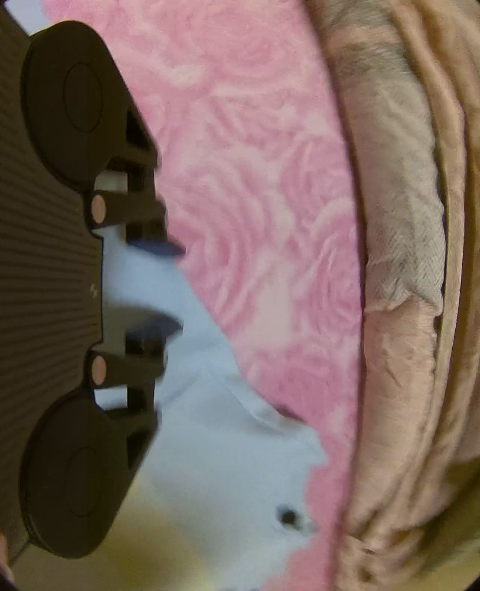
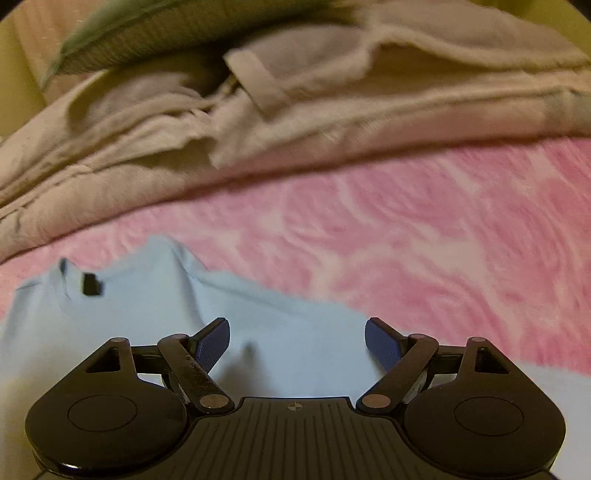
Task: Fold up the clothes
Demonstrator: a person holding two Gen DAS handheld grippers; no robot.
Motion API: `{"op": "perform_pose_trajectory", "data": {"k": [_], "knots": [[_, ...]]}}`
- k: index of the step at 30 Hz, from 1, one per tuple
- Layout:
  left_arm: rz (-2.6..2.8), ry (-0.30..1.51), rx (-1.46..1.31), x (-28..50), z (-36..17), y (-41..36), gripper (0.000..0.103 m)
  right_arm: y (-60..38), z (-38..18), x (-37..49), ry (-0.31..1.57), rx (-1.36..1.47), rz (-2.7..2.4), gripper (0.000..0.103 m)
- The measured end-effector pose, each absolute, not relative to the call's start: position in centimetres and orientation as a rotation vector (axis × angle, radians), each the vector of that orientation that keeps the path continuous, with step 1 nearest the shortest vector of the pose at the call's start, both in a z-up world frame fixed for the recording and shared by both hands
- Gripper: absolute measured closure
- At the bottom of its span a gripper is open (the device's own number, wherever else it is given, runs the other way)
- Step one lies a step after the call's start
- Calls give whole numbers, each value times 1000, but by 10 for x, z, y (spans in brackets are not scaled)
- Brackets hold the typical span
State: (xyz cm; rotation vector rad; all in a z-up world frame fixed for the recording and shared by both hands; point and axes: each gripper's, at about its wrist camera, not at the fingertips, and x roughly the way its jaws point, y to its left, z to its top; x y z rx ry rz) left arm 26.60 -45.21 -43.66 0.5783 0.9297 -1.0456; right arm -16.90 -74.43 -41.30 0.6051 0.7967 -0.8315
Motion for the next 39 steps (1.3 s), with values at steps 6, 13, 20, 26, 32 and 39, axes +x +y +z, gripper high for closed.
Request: {"op": "perform_pose_trajectory", "data": {"k": [6,13,20,26,32,39], "knots": [[-912,705,656,235,-429,-433,102,-737,-416,-179,809,578,-886,20],[-783,660,614,232,-417,-440,87,-737,-410,-199,773,600,-926,20],[-1097,914,434,201,-409,-450,95,-722,-404,-208,751,597,-784,20],[-983,989,410,189,-431,-446,96,-741,-412,-209,717,574,-778,20],[-944,940,372,167,-410,-439,95,-771,-421,-171,849,375,-638,40],[-867,942,341,156,-405,-424,95,-781,-436,-171,870,348,-534,96]]}}
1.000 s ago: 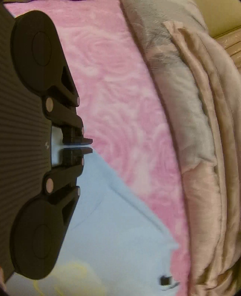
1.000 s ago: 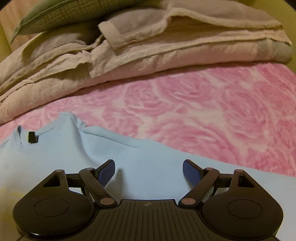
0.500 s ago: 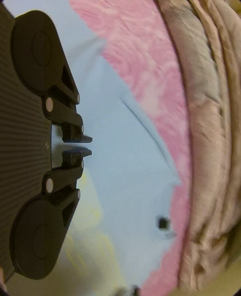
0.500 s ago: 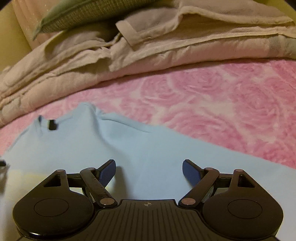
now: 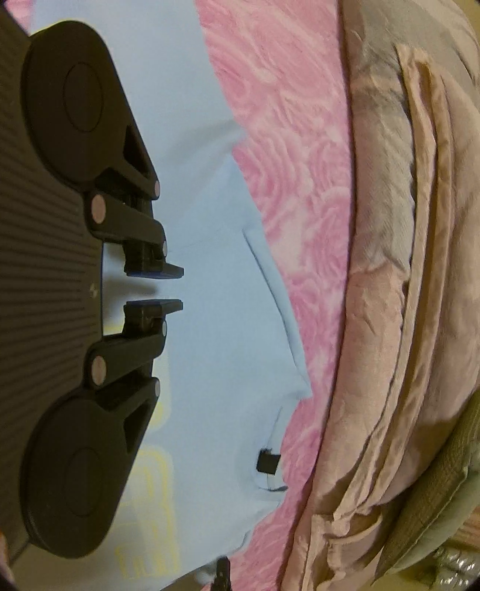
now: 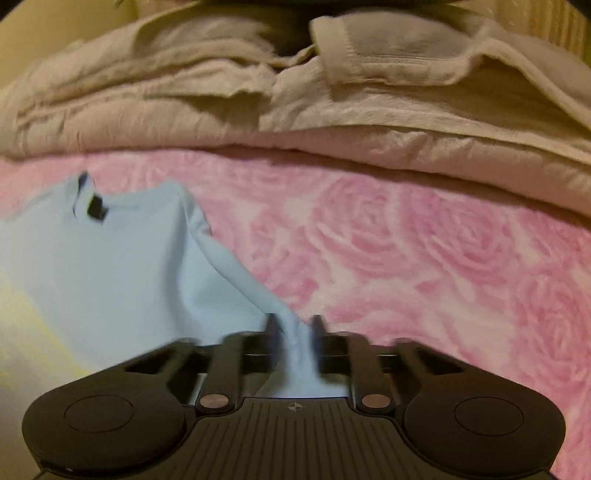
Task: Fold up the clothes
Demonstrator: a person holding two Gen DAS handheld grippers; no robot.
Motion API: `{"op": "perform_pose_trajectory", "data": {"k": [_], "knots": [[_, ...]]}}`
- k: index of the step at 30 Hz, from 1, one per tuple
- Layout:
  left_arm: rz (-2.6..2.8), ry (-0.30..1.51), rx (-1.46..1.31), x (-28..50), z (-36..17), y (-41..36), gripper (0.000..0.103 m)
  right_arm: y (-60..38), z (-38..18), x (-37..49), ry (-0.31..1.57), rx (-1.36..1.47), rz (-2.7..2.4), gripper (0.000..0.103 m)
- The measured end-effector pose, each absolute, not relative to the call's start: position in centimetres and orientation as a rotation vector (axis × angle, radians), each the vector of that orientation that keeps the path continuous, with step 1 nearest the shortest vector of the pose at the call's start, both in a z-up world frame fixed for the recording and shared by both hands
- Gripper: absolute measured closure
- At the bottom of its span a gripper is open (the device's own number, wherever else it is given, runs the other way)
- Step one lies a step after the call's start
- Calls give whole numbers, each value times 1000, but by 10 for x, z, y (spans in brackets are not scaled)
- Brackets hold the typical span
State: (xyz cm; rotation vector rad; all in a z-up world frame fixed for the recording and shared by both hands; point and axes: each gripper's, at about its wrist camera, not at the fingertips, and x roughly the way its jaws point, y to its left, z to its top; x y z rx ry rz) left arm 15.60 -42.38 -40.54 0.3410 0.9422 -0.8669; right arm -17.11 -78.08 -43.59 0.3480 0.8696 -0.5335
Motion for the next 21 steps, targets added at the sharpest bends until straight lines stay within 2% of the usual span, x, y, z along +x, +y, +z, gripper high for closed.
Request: {"op": "perform_pose_trajectory", "data": {"k": [5,7,9,10,12,15,21], "knots": [[-766,955,350,147,-410,-409,95,-798,-445,-200,797,524,-655,94],[-737,944,351,143,-406,-401,95,-798,-439,-200,788,566,-694,82],[-720,933,346,138,-401,-393,95,-790,-424,-201,759,559,-779,58],[-724,932,337,134,-398,-388,95,-781,-414,-206,728,537,-806,54],[-757,941,323,121,-394,-379,95,-753,-395,-216,691,513,-769,53],[-822,968,363,96,-402,-367,95,-696,-382,-232,744,497,-634,53],[-896,974,528,44,-428,-325,92,-570,-417,-274,979,425,-559,53]]}}
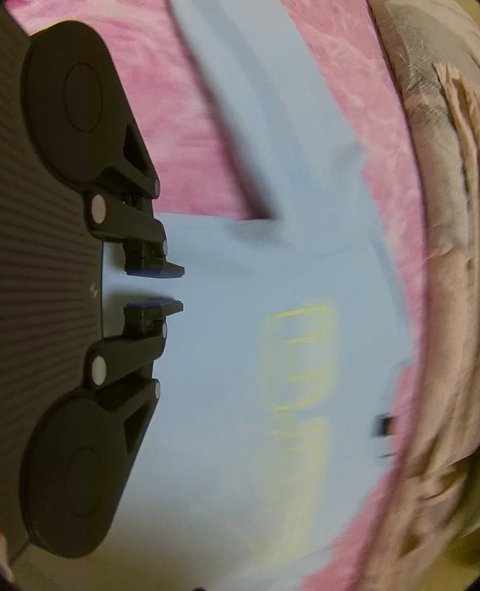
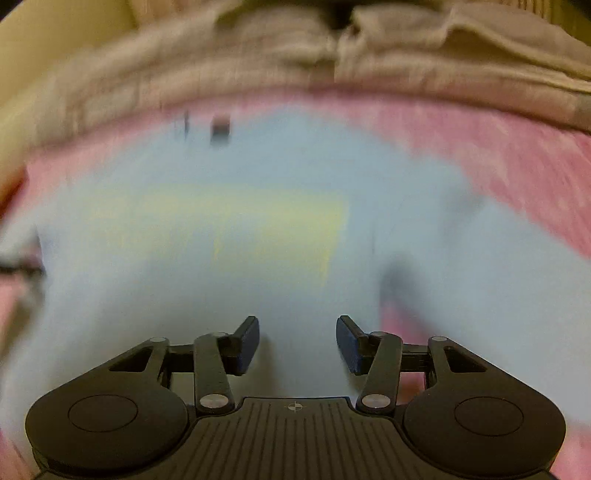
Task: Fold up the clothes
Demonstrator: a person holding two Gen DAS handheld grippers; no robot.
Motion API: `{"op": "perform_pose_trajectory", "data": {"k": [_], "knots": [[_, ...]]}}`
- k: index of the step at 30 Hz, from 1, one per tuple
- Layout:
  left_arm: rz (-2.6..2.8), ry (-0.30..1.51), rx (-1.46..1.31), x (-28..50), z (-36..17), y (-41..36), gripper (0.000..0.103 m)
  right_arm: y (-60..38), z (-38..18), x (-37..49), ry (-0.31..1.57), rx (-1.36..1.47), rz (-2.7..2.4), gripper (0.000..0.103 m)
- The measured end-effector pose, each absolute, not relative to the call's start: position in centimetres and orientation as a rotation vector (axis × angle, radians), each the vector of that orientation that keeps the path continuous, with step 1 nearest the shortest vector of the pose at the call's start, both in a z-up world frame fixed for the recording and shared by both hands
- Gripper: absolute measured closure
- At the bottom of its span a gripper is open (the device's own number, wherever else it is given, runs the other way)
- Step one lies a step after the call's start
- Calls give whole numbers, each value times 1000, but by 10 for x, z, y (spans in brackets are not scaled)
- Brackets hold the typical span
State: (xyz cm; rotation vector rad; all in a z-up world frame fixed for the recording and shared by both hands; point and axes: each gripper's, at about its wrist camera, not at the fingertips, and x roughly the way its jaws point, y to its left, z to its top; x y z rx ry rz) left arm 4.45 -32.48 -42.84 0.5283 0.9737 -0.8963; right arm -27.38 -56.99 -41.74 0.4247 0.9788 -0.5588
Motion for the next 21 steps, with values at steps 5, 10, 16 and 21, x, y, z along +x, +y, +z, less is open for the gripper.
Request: {"op": "perform_pose_trajectory", "data": {"k": [5,10,16,21], "knots": [[-871,1058,522,13,-419,-247,93,-499,-418,-347,1111,403,-655,53],[-868,1112,492,-2,-392,-213,95,-474,-392,-374,1089,599,-864,53],[-860,1140,398,2,-392,-220,92,-451,-382,-331,1001,539,-907,53],[-837,1242,448,-12,-406,-205,92,-416,-409,-346,1110,591,-952,49]]}}
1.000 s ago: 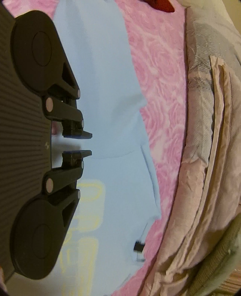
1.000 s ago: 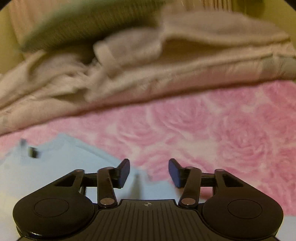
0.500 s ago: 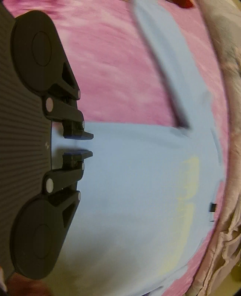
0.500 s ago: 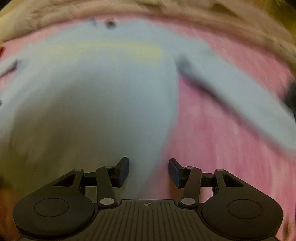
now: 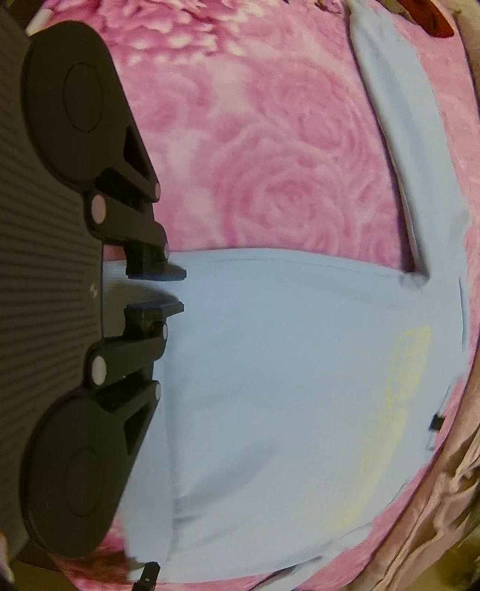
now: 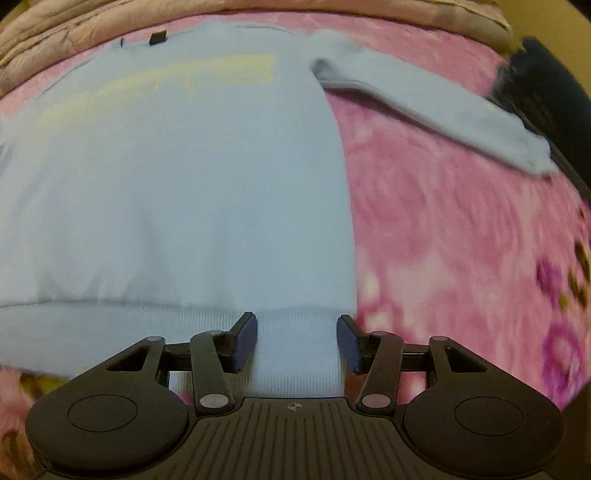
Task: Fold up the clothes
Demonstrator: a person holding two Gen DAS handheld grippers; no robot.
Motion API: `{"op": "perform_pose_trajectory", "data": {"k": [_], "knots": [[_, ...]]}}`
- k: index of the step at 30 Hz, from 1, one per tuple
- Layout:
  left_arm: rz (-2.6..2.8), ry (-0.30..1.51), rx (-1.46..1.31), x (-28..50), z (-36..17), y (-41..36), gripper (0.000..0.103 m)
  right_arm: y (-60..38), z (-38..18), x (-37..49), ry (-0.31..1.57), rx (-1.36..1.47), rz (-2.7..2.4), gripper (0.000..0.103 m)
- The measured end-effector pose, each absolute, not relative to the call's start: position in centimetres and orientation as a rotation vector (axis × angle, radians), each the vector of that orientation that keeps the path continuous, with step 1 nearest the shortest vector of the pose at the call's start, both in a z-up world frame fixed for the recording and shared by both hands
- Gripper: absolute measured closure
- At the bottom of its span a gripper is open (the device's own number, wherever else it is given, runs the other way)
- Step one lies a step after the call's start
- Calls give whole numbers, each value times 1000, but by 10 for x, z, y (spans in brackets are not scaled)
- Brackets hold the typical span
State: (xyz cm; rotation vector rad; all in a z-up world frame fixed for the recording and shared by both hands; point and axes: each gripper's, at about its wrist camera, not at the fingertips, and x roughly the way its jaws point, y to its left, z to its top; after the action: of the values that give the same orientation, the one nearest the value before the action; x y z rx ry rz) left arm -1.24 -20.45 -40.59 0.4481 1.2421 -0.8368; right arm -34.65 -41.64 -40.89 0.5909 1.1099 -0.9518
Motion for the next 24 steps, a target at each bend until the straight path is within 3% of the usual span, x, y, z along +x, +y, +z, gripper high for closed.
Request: {"op": "perform_pose_trajectory", "data": {"k": [7,8,9,10,24], "knots": [[-725,1338,490,-22,-361,-193,87,-405,-368,-377,1195,762,-948,48],[-720,1328,498,-23,-350,-196,86,-405,-358,-377,1181,769,-943,38],[-716,1311,502,-24,-339,-199,84,-405,-347,-376,1163,779,-938,16],[-714,1289,505,-25,-326,-201,79,-406,-337,-375,1144,788,-933,10],[-654,1118,404,-106,-187,-192,65,-411,-200,-380,969,709,-775,9]]}}
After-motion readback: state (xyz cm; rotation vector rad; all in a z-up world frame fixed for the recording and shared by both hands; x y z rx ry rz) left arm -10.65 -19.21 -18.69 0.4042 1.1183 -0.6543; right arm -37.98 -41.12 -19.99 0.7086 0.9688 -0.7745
